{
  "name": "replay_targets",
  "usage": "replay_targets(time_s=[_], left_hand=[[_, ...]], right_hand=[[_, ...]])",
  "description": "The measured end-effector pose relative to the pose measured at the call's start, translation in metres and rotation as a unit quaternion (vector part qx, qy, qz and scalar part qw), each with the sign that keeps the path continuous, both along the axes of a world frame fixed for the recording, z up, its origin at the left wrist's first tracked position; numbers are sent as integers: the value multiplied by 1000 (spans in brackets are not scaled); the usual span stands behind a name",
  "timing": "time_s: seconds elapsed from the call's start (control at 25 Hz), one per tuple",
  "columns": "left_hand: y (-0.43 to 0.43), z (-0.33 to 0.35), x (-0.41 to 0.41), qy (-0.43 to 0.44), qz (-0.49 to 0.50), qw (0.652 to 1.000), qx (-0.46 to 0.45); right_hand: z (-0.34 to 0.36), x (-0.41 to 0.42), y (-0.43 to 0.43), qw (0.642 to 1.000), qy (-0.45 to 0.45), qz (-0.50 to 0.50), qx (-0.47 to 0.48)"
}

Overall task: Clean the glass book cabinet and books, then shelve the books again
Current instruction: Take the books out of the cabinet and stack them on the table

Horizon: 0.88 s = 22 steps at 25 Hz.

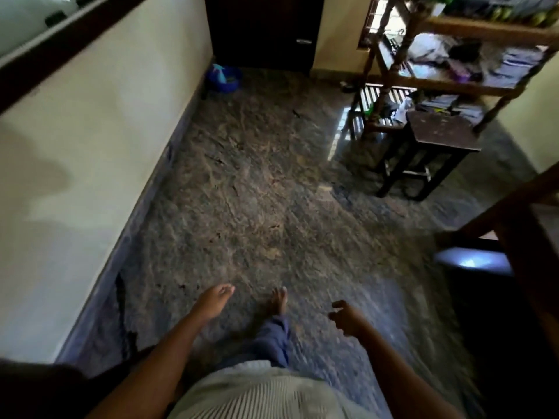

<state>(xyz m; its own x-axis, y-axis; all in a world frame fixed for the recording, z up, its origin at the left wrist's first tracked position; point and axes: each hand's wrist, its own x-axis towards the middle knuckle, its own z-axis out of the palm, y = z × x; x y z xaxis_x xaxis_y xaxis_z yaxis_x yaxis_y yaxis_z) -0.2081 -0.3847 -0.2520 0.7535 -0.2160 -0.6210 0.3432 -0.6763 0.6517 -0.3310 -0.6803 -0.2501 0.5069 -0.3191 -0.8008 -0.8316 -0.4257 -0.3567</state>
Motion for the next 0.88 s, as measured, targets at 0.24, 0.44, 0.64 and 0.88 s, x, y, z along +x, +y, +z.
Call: replay_targets(time_s=[0.24, 0.44, 0.64, 0.88], left_hand=[[-23, -35, 116, 137, 147, 977, 66], [-99, 2, 272, 125, 126, 983, 41], [-165, 13, 424, 111, 176, 977, -41], [-171, 50, 594, 2, 278, 957, -78]], right_hand=[[37, 185, -79, 989, -48, -96, 106], [51, 318, -133, 988, -115, -75, 73], [25, 434, -189, 986, -95, -118, 64], [55, 680, -232, 982, -159, 8, 102]])
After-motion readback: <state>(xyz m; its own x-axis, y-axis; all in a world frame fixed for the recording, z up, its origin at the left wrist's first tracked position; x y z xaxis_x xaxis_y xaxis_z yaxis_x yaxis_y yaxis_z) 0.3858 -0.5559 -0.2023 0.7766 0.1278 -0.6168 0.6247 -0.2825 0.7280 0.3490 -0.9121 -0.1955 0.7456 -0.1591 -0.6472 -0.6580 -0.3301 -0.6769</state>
